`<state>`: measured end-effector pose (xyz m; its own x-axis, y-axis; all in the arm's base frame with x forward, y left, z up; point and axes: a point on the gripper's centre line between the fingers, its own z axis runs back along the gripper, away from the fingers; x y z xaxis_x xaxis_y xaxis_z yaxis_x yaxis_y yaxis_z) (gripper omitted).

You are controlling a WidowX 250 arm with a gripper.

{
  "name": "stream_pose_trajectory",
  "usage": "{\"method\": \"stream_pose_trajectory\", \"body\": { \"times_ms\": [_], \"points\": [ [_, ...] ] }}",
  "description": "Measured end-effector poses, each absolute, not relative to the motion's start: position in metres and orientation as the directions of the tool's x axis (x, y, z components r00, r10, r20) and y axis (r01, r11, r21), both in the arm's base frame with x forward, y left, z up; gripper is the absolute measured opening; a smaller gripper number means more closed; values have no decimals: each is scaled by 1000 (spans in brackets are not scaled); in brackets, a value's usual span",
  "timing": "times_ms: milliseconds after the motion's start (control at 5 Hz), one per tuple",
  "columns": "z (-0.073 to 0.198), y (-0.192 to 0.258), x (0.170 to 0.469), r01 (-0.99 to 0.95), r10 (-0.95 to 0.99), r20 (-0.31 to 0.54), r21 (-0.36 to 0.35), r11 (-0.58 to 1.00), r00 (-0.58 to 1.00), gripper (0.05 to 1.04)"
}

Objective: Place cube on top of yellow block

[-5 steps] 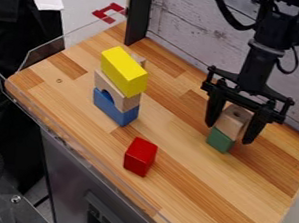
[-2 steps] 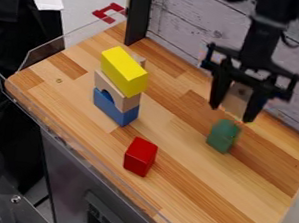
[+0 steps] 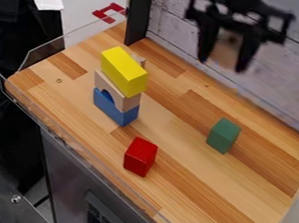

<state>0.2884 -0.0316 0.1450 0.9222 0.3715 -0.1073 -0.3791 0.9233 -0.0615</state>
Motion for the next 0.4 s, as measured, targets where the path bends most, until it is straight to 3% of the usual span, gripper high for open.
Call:
{"method": "stream_pose_trajectory", "body": {
  "times_ms": [200, 400],
  "points": [
    [157, 4, 277, -593, 586, -103, -53, 803, 804, 574],
    [154, 18, 267, -766, 754, -154, -23, 643, 638, 574]
  ]
}}
